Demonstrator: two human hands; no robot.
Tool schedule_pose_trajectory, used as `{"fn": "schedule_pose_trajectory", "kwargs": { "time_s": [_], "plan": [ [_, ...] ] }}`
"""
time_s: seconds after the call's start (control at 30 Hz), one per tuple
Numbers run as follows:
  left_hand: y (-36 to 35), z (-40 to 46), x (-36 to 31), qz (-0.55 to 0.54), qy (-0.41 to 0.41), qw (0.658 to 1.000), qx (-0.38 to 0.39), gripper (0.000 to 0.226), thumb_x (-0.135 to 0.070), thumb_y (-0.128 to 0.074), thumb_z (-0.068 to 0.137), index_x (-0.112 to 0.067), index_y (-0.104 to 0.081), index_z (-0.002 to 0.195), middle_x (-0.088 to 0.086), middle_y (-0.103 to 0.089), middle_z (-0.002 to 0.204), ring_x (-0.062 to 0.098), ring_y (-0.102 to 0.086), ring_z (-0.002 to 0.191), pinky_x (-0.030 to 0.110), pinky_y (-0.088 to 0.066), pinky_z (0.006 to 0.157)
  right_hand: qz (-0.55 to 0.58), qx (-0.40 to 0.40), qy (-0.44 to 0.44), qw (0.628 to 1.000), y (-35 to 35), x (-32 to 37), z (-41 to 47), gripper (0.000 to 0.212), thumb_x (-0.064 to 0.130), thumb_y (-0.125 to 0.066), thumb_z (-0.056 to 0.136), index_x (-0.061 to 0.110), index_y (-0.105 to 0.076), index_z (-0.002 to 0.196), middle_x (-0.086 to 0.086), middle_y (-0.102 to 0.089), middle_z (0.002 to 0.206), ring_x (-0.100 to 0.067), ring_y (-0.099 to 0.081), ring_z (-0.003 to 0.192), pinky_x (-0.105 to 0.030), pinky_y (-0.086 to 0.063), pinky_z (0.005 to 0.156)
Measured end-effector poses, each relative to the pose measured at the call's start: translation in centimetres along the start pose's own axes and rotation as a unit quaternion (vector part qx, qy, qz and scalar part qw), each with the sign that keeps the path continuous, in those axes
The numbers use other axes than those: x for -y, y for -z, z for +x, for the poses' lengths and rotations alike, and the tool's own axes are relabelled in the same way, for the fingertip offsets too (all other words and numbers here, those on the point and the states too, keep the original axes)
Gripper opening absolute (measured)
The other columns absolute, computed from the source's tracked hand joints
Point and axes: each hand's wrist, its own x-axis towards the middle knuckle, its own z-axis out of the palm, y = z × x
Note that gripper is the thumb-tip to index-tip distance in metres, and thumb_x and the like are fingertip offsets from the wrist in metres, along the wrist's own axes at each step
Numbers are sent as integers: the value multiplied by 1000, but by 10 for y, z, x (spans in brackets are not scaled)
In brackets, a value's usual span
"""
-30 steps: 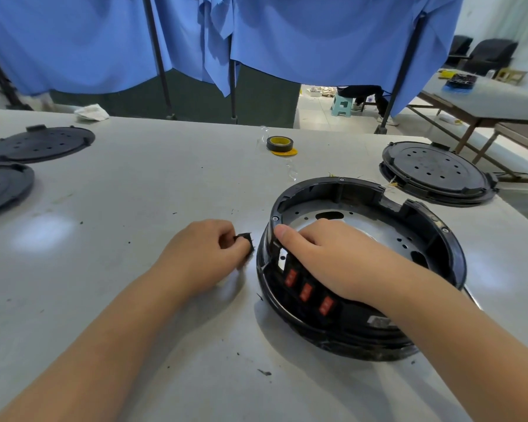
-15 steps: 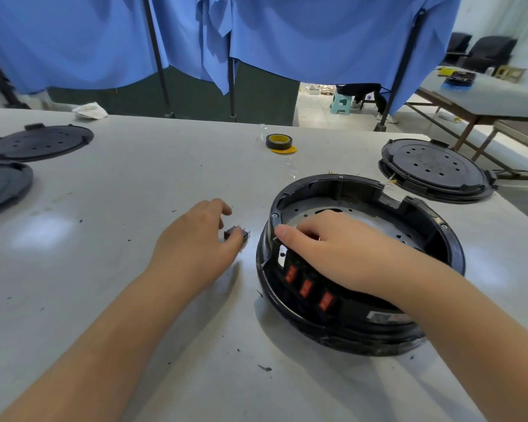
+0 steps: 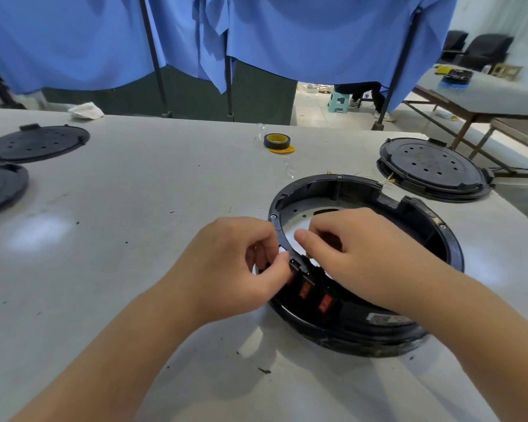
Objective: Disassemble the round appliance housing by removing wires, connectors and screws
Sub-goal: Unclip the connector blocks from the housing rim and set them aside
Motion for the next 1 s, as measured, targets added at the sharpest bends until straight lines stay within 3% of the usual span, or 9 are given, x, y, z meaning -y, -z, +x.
{"fn": "schedule_pose_trajectory", "kwargs": {
  "time_s": [0.1,0.2,0.37,0.57,1.0],
  "plan": [
    [3,-1,-2,11,-3,1000,15,23,-42,-53,71,-22,-57,61,-6,-56,55,14,-53,53,20,-36,49,15,-7,-27,999,0,-1,-11,39,53,-37,87,23,-54,69,7,-53,61,-5,-49,61,-24,-34,53],
    [5,-2,-4,31,-4,999,27,26,-48,-52,68,-23,-57,63,-6,-57,57,14,-54,55,21,-37,50,14,-2,-41,999,-1,4,-24,38,58,-31,81,33,-59,85,18,-59,74,0,-53,74,-26,-45,66],
    [7,-3,-7,51,-8,998,43,30,-53,-52,65,-24,-58,67,-9,-55,59,13,-54,56,27,-41,51,-8,-35,-19,999,-8,11,-41,45,66,-30,80,37,-55,104,21,-54,90,-1,-51,90,-23,-45,74],
    [6,-5,-13,91,-20,994,60,32,-54,-47,66,-24,-59,67,-11,-55,59,10,-53,56,27,-44,53,-17,-53,-19,998,-14,11,-44,48,61,-34,77,32,-59,106,22,-55,102,0,-53,97,-25,-48,75],
    [6,-5,-15,101,-22,993,59,31,-52,-49,68,-24,-61,67,-12,-58,60,7,-53,53,27,-44,53,26,-35,7,999,-11,5,-43,38,51,-49,81,27,-63,107,20,-54,101,-5,-57,94,-30,-49,78]
  ]
}}
